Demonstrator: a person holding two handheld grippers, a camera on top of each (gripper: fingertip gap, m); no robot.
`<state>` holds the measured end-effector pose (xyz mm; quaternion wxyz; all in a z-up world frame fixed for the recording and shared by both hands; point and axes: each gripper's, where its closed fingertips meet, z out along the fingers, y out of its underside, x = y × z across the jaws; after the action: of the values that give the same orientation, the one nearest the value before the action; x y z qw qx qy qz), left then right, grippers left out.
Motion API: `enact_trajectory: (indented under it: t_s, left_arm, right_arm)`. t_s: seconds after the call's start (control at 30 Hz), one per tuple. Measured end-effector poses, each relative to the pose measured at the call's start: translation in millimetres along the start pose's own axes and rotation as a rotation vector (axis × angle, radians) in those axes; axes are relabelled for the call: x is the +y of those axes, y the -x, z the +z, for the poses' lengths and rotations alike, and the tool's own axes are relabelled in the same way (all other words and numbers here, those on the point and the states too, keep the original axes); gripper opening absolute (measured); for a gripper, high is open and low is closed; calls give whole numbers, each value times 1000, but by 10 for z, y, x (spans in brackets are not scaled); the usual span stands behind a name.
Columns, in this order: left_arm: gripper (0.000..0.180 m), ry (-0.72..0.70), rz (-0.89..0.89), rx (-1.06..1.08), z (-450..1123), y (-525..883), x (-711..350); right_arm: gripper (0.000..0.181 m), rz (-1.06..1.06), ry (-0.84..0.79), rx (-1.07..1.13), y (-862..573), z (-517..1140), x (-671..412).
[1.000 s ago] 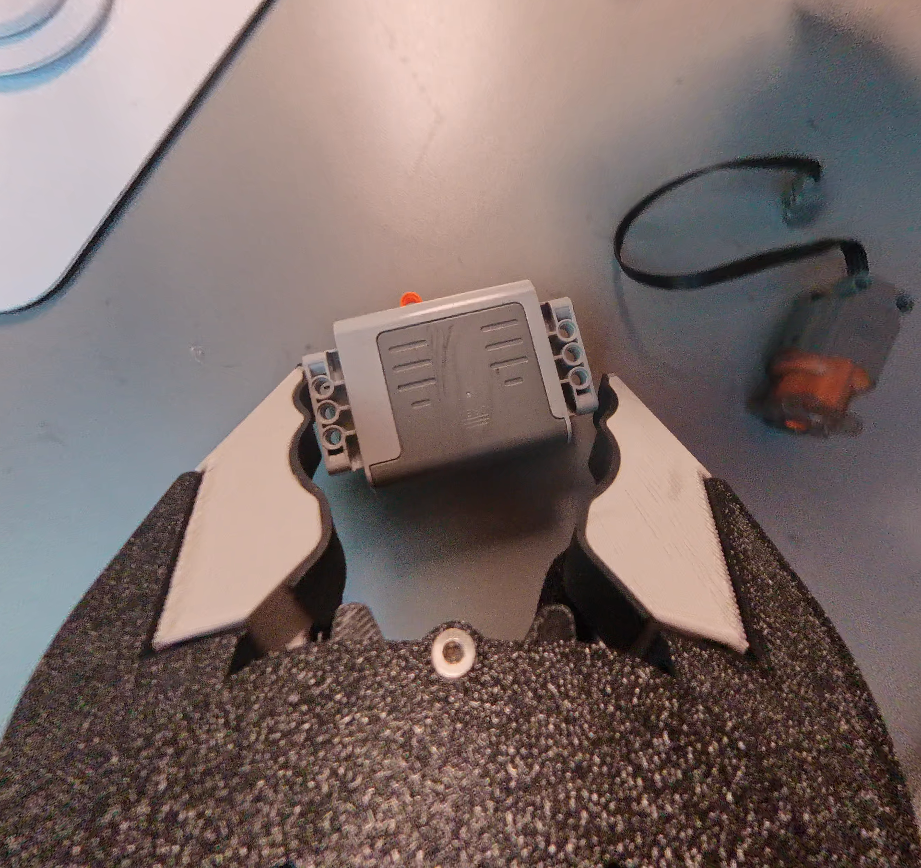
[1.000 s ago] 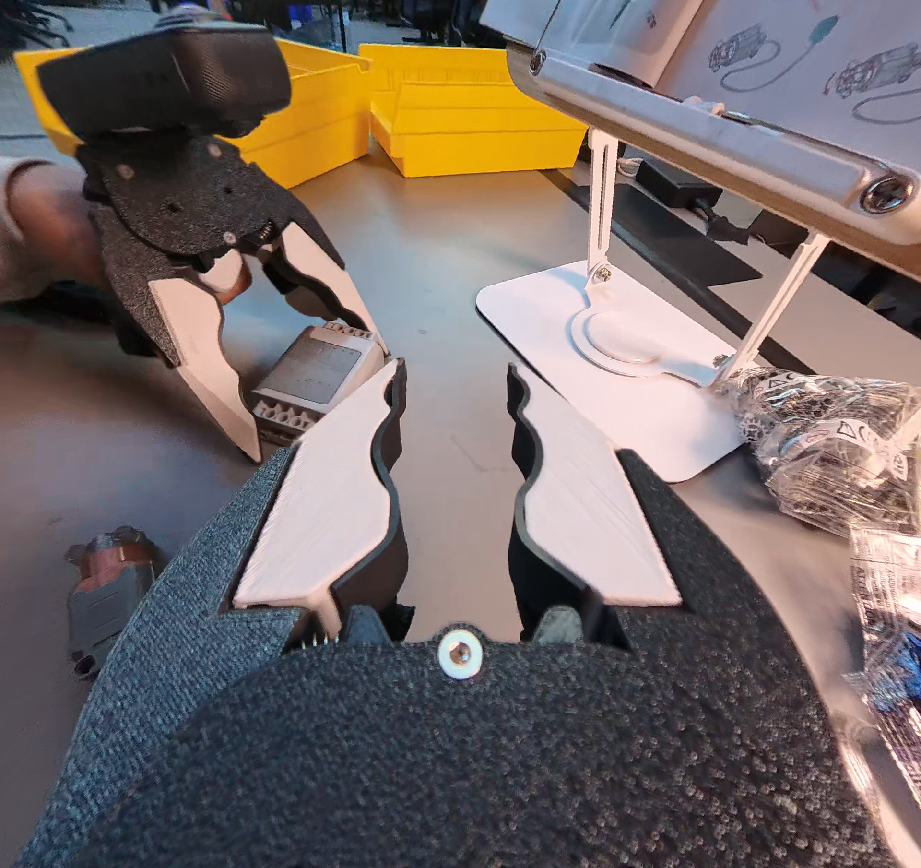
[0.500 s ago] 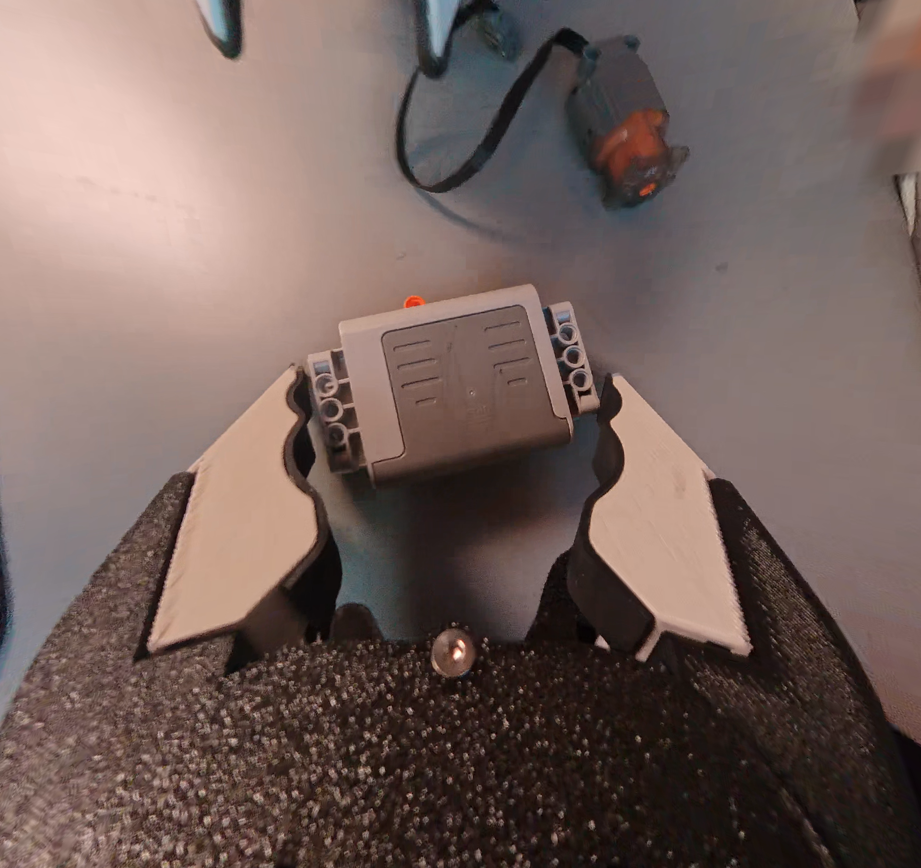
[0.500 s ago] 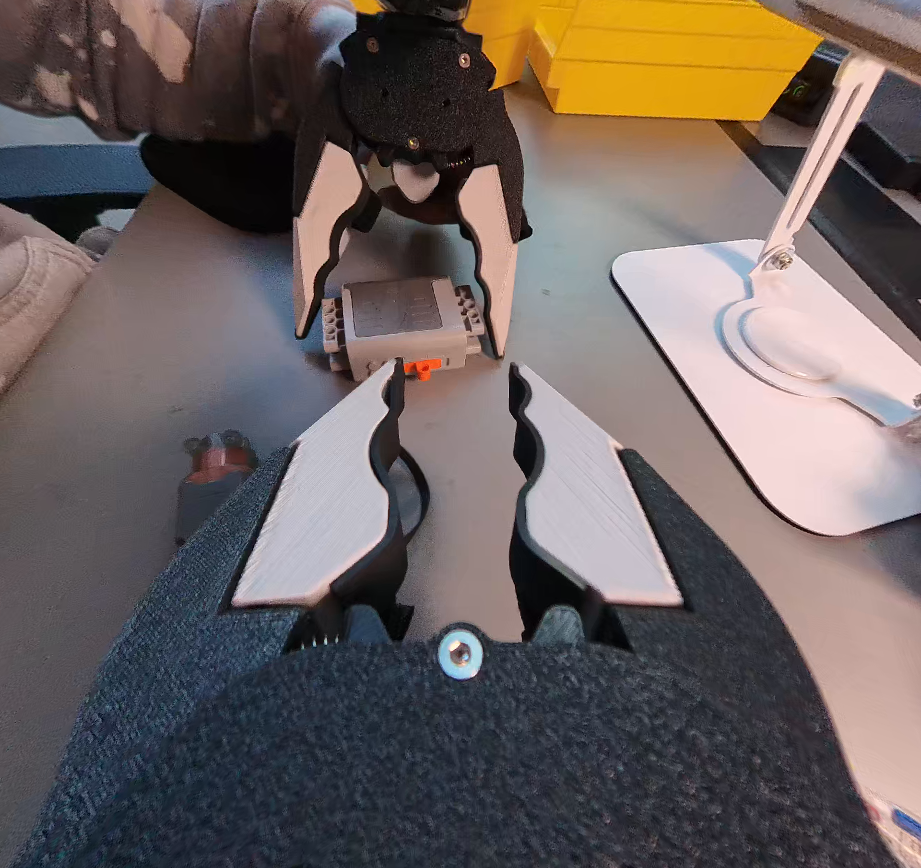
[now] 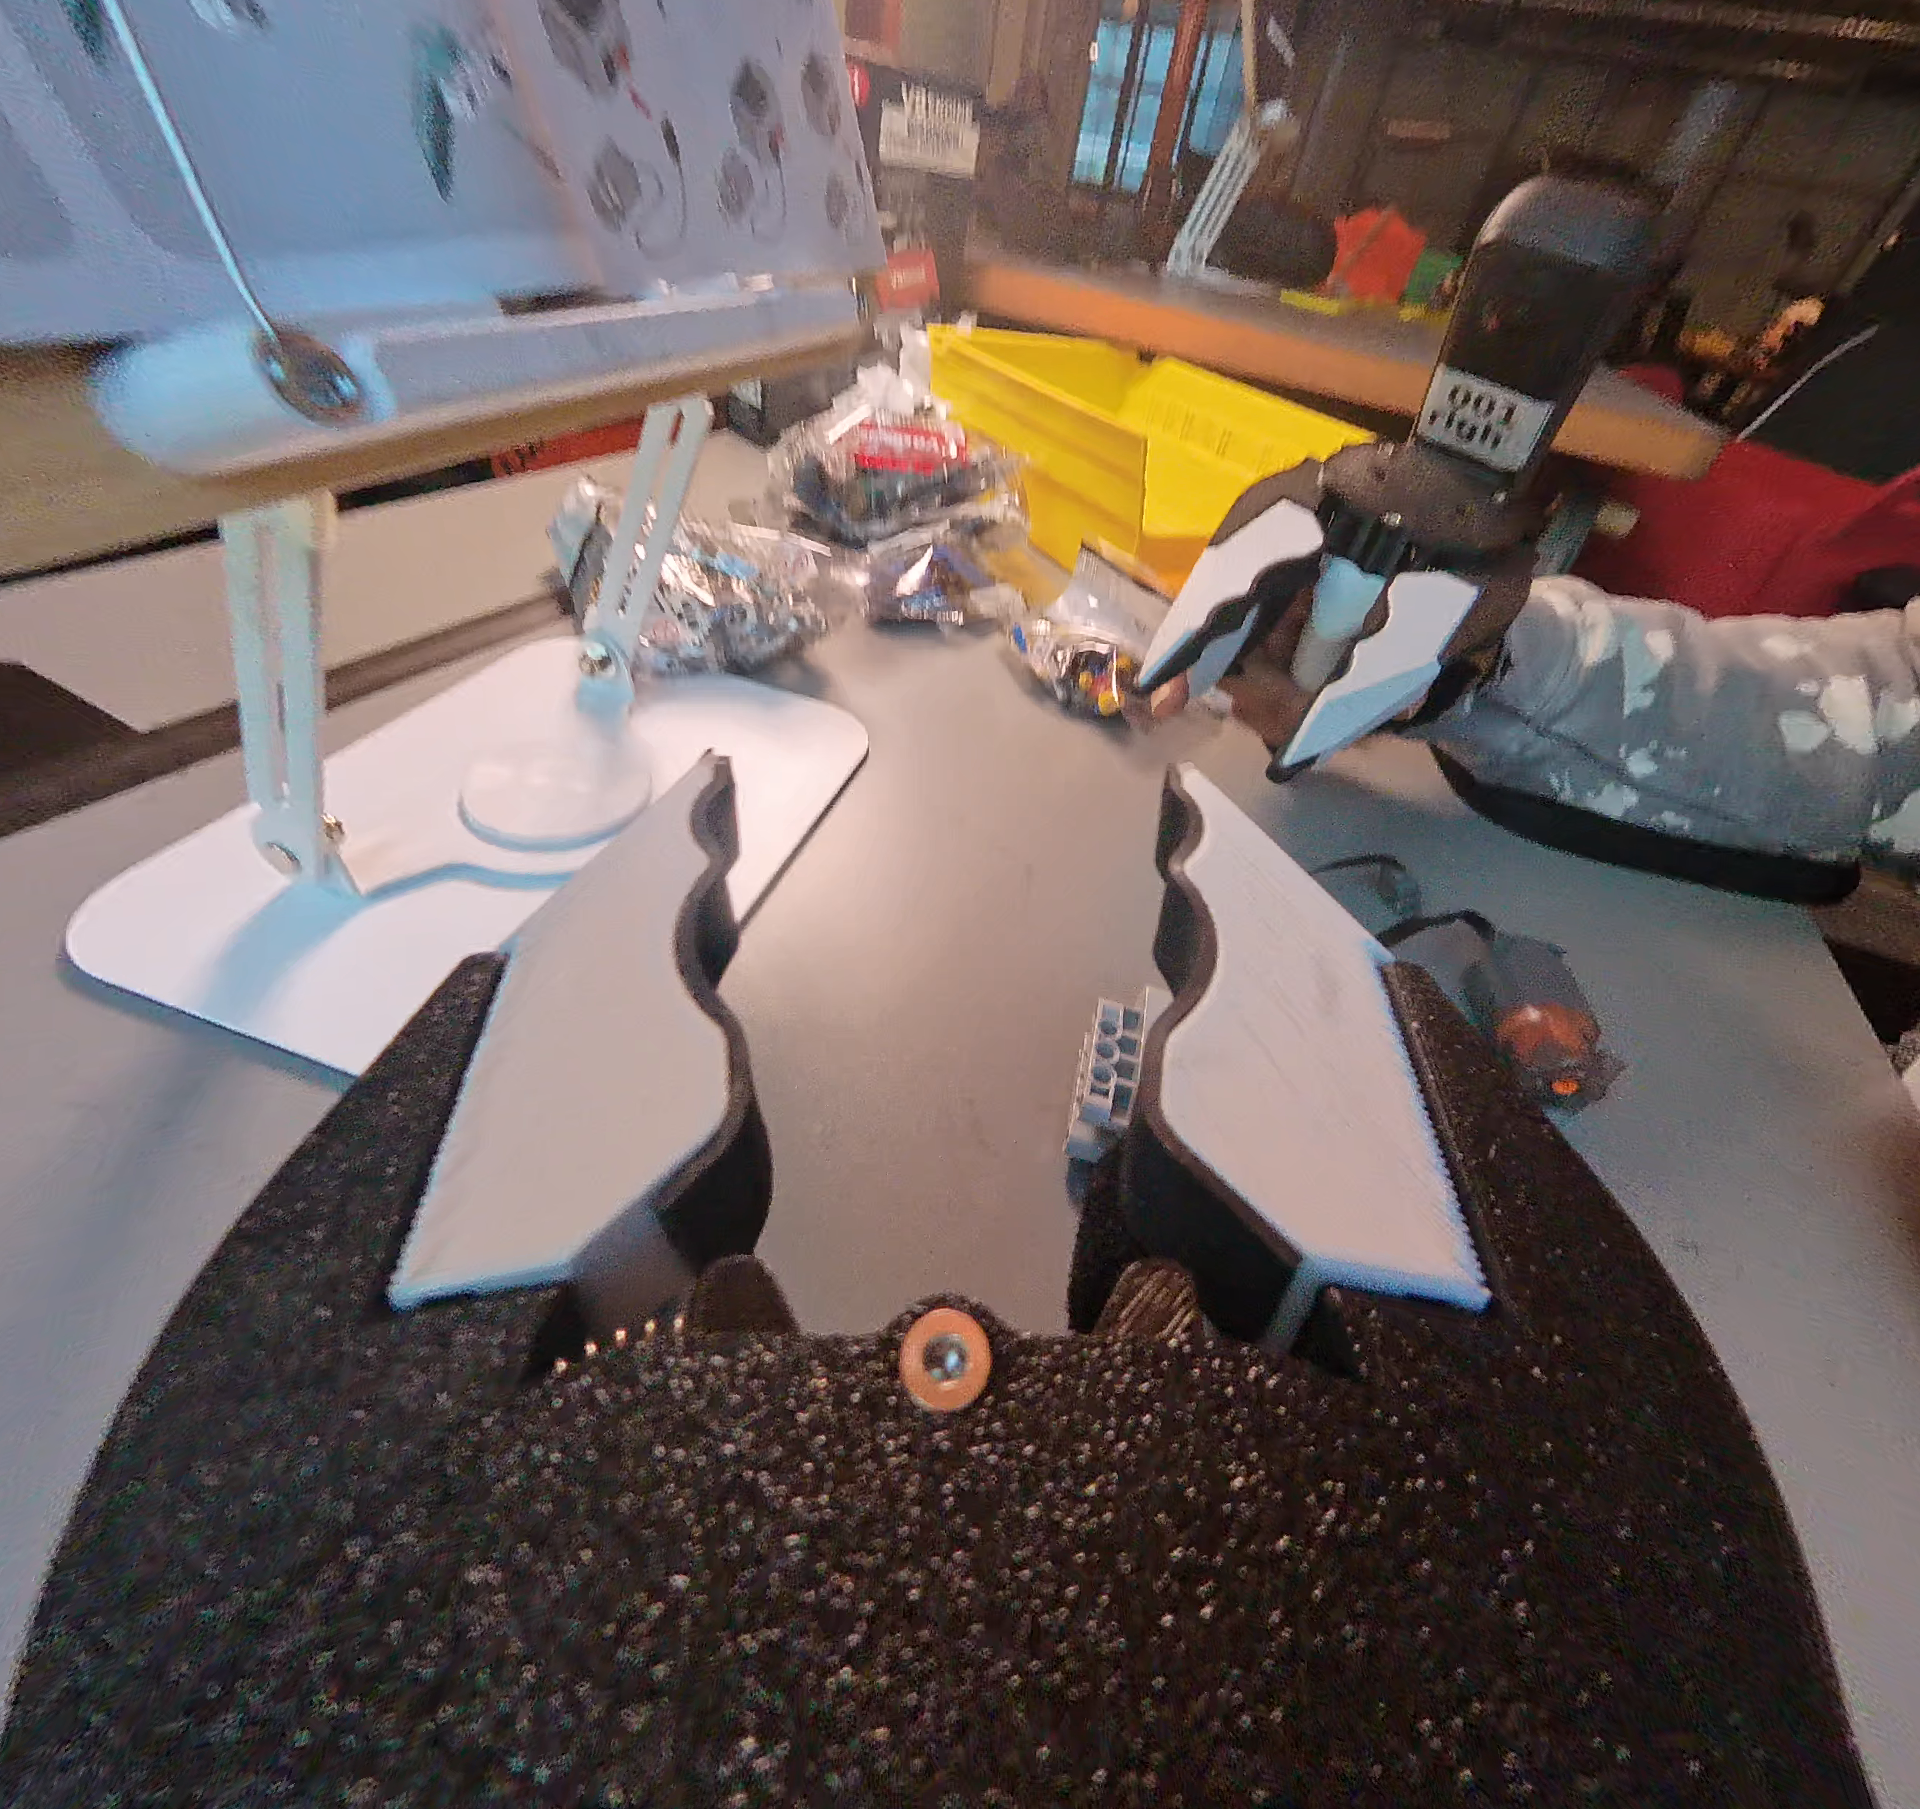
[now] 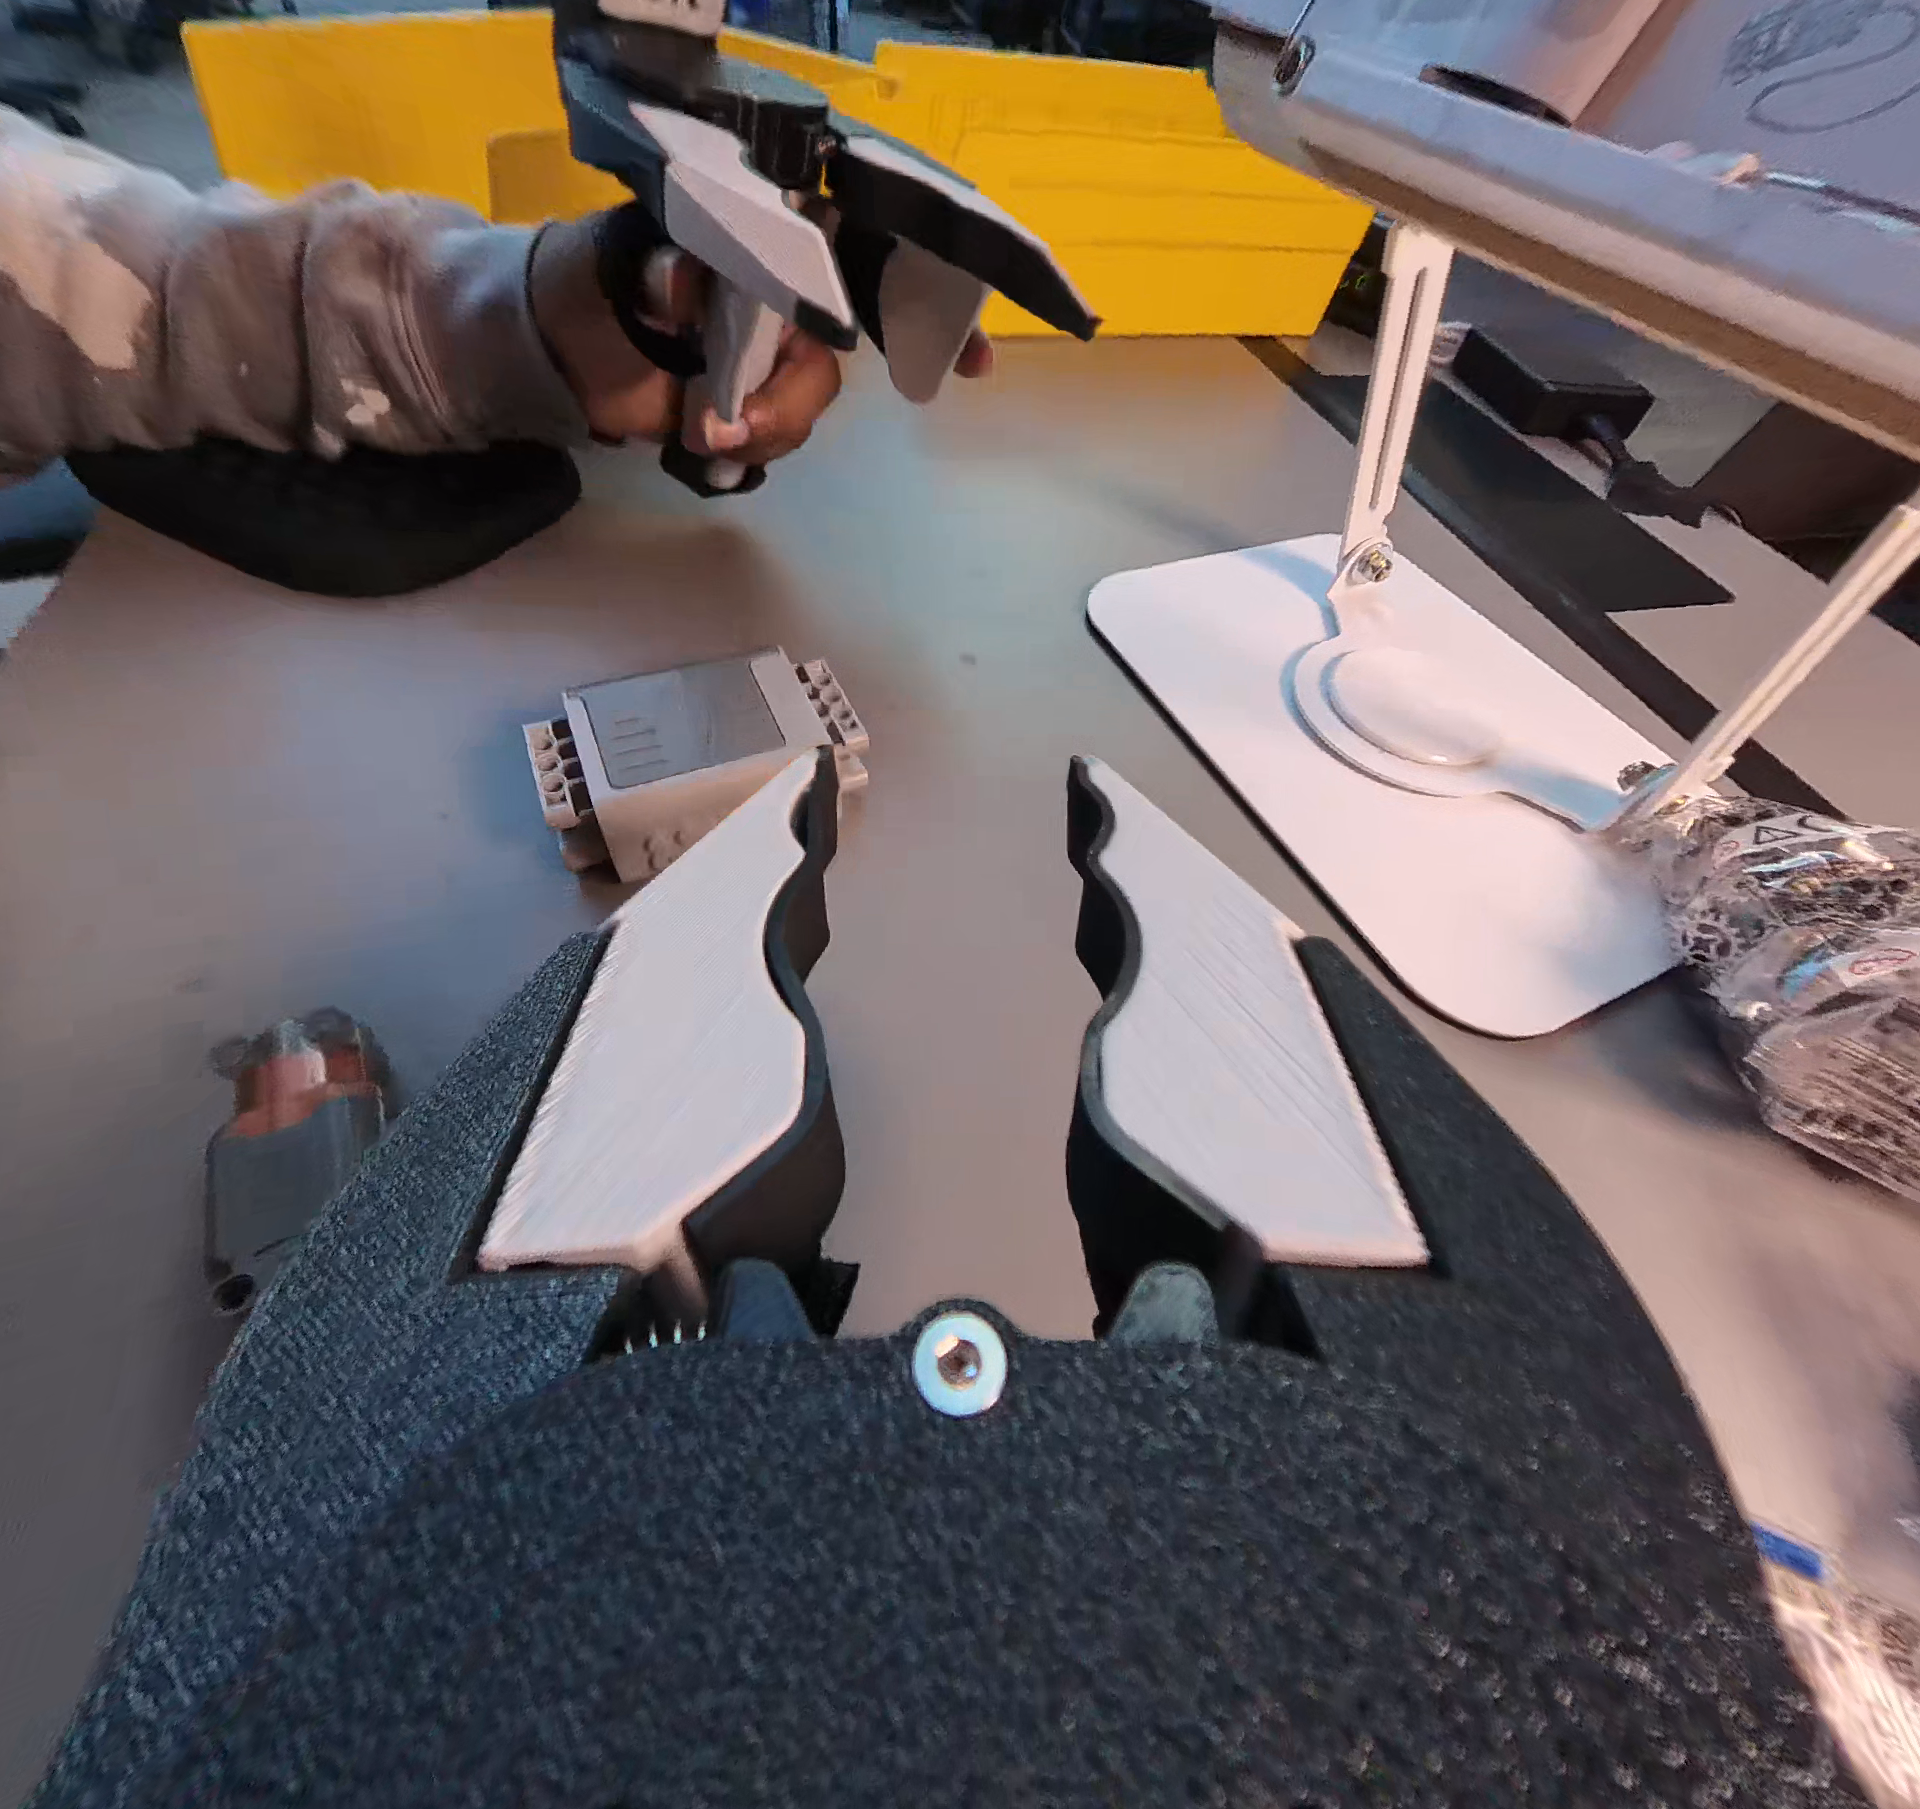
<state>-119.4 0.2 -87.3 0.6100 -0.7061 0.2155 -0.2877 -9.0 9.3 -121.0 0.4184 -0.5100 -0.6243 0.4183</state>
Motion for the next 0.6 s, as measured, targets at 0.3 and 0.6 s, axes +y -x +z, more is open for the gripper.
enact_trajectory:
  t_s: [0.3, 0.6]
  left_arm:
    - [65, -126, 82, 29, 72, -359, -216]
    - [73, -416, 354, -271, -71, 56, -885]
  right_arm:
    - [48, -85, -119, -69, 503, 288, -504]
    - [48, -135, -42, -147, 400, 333, -312]
